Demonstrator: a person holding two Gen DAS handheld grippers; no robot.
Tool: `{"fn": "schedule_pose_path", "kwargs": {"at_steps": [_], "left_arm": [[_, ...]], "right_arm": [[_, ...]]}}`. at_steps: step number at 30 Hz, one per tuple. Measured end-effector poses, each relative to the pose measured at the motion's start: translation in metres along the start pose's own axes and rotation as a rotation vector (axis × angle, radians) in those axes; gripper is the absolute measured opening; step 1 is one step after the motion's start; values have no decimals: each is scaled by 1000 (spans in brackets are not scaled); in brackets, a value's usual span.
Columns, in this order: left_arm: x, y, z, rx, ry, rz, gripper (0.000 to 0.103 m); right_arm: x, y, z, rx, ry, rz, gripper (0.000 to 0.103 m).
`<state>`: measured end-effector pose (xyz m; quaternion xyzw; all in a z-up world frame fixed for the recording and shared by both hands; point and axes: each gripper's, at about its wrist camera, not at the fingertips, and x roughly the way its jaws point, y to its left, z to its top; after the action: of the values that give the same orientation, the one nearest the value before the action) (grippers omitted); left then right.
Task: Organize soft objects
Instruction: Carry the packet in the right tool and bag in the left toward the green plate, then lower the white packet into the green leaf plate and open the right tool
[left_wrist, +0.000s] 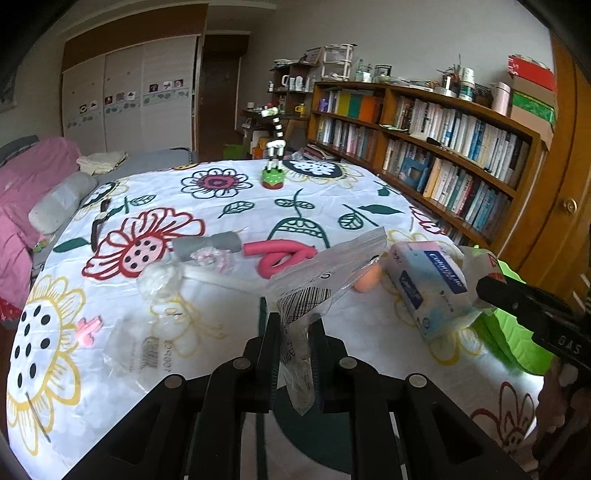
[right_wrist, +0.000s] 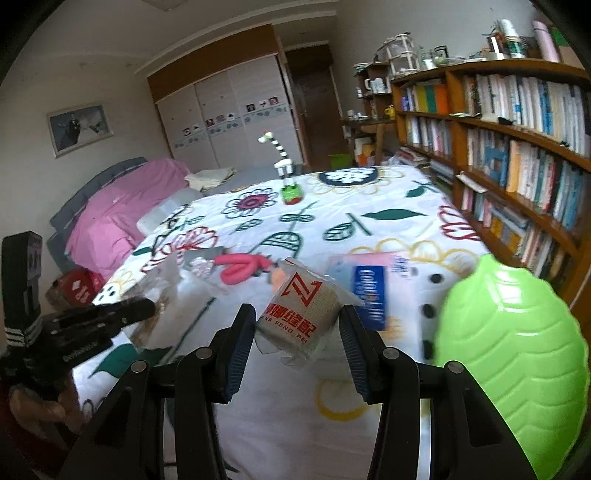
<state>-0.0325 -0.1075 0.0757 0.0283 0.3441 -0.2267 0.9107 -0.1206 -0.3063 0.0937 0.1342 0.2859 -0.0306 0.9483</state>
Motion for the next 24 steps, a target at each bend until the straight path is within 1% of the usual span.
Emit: {"fn": "schedule_pose_path", "kwargs": {"at_steps": [4,15,19,24], "left_arm": [[2,-12,4,24,-4,-19,15],[9,-59,16,115,-6,-83,15],[12,-78,20,153,-3,-106,15],[14,-96,24,186,-3,-127,15]], "right_arm": [[-10,-22,-4,15,-1,-62,48],[-44,-98,-28,120,14,-246,48],[-52,-117,-34,145,17,-280,48],[-53,-132,-40,167,34,-302,48]]}}
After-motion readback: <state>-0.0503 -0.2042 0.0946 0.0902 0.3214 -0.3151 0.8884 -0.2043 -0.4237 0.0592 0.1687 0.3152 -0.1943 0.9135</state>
